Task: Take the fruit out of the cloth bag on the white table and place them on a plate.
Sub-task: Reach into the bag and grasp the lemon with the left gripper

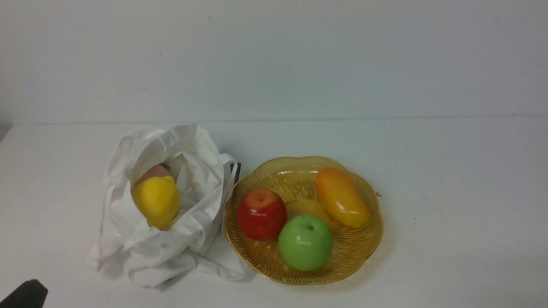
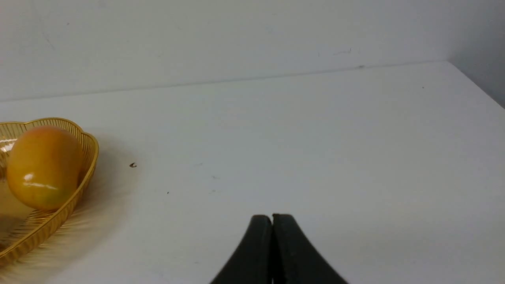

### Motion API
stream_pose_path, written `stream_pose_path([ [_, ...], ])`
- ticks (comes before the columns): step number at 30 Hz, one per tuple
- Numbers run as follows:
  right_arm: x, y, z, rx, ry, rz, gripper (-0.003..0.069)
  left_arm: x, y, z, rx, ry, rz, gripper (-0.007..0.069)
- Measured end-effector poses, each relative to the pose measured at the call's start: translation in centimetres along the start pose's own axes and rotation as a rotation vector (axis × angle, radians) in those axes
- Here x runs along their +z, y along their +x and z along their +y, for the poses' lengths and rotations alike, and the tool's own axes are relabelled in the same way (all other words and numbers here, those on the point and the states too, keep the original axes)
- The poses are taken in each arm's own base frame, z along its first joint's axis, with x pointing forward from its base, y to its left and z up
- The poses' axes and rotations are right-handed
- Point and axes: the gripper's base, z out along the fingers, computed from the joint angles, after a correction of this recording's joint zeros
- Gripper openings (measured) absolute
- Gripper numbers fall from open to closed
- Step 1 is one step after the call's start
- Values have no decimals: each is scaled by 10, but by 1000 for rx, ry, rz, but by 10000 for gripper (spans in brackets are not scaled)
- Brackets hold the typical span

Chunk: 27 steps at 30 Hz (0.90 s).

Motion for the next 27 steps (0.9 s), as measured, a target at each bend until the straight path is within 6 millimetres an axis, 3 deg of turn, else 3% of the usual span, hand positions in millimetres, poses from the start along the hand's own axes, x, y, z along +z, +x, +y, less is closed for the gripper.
stream_pose_path([
  [3, 0, 0, 0, 0, 0, 0, -13, 0, -8, -1, -124, 21, -92, -8],
  [8, 0, 0, 0, 0, 0, 0, -13, -8, -37, 1, -304, 34, -401, -8],
  [13, 0, 0, 0, 0, 0, 0, -13, -30, -96, -32, -206, 130, -548, -8],
  [16, 0, 0, 0, 0, 0, 0, -13, -25, -131, -65, 31, 138, -337, -8],
  [17, 0, 0, 0, 0, 0, 0, -13, -24, -133, -66, 47, 135, -318, -8],
  [19, 0, 0, 0, 0, 0, 0, -13, 3, -146, -83, 175, 96, 27, -8],
  [20, 0, 0, 0, 0, 0, 0, -13, 6, -146, -84, 182, 92, 56, -8],
  [21, 0, 0, 0, 0, 0, 0, -13, 29, -148, -87, 230, 50, 303, -8],
  [22, 0, 0, 0, 0, 0, 0, -13, 28, -149, -88, 233, 53, 314, -8],
  [23, 0, 0, 0, 0, 0, 0, -13, 51, -149, -87, 265, 9, 497, -8],
  [24, 0, 0, 0, 0, 0, 0, -13, 53, -149, -87, 265, 7, 519, -8],
  [27, 0, 0, 0, 0, 0, 0, -13, 104, -156, -86, 342, -52, 789, -8],
])
